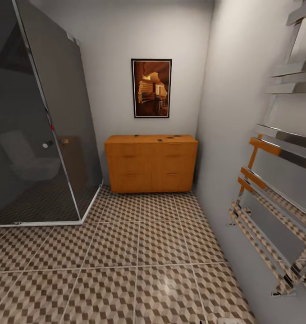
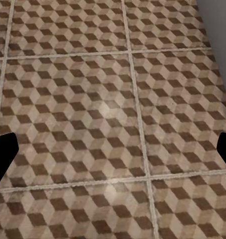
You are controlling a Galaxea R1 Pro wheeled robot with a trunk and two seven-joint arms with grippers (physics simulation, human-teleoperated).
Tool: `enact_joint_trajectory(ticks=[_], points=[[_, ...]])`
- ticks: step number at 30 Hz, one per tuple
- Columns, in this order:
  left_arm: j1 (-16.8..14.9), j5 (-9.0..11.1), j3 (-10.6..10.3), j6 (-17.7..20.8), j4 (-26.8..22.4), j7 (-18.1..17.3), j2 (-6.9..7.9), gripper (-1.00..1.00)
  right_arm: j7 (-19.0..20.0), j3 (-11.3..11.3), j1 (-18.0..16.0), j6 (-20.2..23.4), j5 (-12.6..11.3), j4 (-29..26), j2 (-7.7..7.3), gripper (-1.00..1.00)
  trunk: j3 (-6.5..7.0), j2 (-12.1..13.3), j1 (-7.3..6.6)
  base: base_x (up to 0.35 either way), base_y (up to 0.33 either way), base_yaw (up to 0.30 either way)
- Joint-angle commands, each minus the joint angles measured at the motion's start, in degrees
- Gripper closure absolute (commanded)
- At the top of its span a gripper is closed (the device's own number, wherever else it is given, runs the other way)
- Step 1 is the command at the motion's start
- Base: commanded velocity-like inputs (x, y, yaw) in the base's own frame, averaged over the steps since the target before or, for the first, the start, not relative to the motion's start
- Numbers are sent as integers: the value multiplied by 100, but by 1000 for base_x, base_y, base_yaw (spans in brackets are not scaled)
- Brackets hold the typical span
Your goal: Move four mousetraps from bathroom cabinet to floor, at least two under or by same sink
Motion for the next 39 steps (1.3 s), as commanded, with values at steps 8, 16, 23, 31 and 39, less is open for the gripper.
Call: enact_joint_trajectory(ticks=[8, 16, 23, 31, 39], points=[[-2, 9, -3, -15, 17, 6, 0, -100, -20, 4, -3, -20, 3, 3, 4, -100, -6, -2, 2, 287, 0, 10], [-2, 9, -3, -15, 19, 5, 0, -100, -20, 5, -3, -21, 3, 3, 3, -100, -6, -2, 2, 328, 0, 1], [-2, 9, -3, -15, 19, 5, 0, -100, -20, 5, -3, -22, 3, 3, 4, -100, -6, -2, 2, 332, 0, 0], [-2, 9, -3, -13, 23, 5, -2, -100, -20, 5, -3, -24, 3, 3, 1, -100, -6, -2, 2, 332, 0, 0], [-2, 9, 2, -15, 20, 5, 0, -100, -20, 5, -3, -24, 3, 3, -1, -100, -6, -2, 2, 332, 0, 0]])
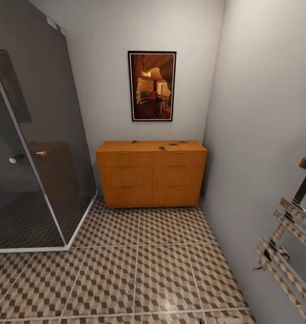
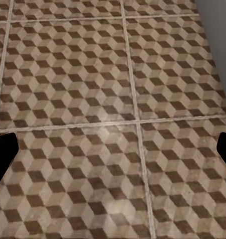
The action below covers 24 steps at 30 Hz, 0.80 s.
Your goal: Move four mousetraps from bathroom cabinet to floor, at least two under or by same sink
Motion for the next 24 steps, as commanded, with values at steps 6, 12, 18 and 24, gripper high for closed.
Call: enact_joint_trajectory(ticks=[6, 12, 18, 24], points=[[-2, 9, -8, -14, 0, 12, -1, -100, -20, 2, -3, -15, 3, 3, 3, -100, -5, -2, 3, 324, 0, 0], [-2, 9, -9, -14, 0, 12, 0, -100, -20, 2, -3, -12, 3, 3, 4, -100, -5, -2, 3, 312, 0, 22], [-2, 9, -9, -15, -2, 12, 0, -100, -20, 1, -3, -15, 3, 3, 2, -100, -5, -2, 3, 292, 0, 83], [-2, 9, -9, -11, -2, 12, 0, -100, -20, -3, -3, -11, 3, 3, 1, -100, -5, -2, 3, 270, 0, 107]])
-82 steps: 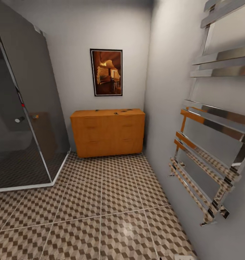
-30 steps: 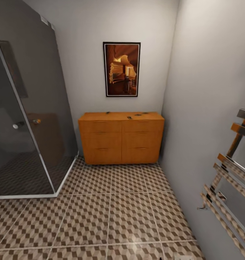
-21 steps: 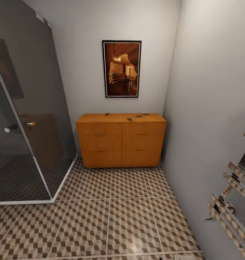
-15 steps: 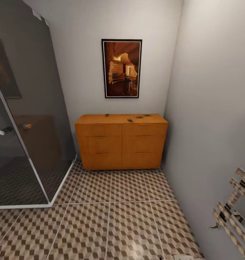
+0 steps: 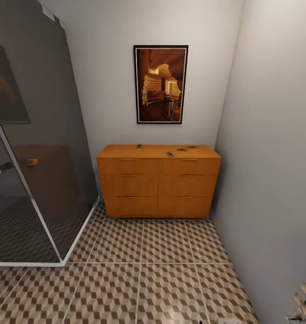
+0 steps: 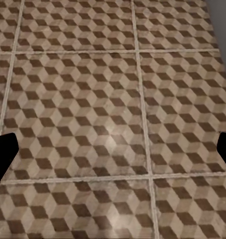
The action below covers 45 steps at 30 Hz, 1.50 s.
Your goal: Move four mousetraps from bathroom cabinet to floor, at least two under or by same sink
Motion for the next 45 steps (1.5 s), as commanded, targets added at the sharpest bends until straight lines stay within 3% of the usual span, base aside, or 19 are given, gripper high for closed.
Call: enact_joint_trajectory(ticks=[1, 34, 45], points=[[-2, 9, -3, -14, 0, 12, 0, -100, -20, 1, -2, -15, 3, 2, 1, -100, -5, -2, 3, 266, 0, 46], [-2, 9, -11, -10, 9, 8, -8, -100, -12, 15, -2, -172, 11, 2, -1, -100, -5, -2, 3, 261, 0, 3], [-2, 9, -12, -15, 11, 4, -6, -100, -11, 16, -2, -214, 11, 10, -1, -100, -5, -2, 3, 67, 0, 0]])
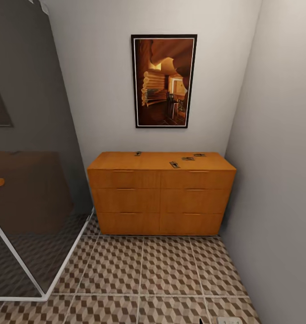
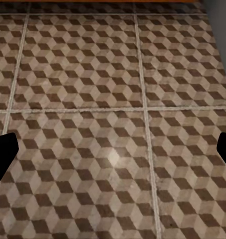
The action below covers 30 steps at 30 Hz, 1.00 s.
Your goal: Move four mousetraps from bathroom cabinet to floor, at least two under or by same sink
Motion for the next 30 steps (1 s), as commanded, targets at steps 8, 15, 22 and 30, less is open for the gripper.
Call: enact_joint_trajectory(ticks=[8, 15, 22, 30], points=[[-2, 9, -12, -16, 0, 12, -3, -100, -16, 7, -3, -64, 3, 2, 1, -100, -5, -3, 0, 2, 0, 0], [-2, 9, -12, -17, 0, 12, -2, -100, -21, 3, -3, -70, 11, 4, 1, -100, -5, -3, 0, 0, 0, 0], [-2, 9, -12, -16, 0, 12, -2, -100, -22, 3, -3, -70, 12, 4, 1, -100, -5, -3, 0, 0, 0, 0], [-2, 9, -12, -11, 0, 12, -2, -100, -22, 3, -3, -70, 12, 4, 1, -100, -5, -3, 0, 1, -1, 0]])
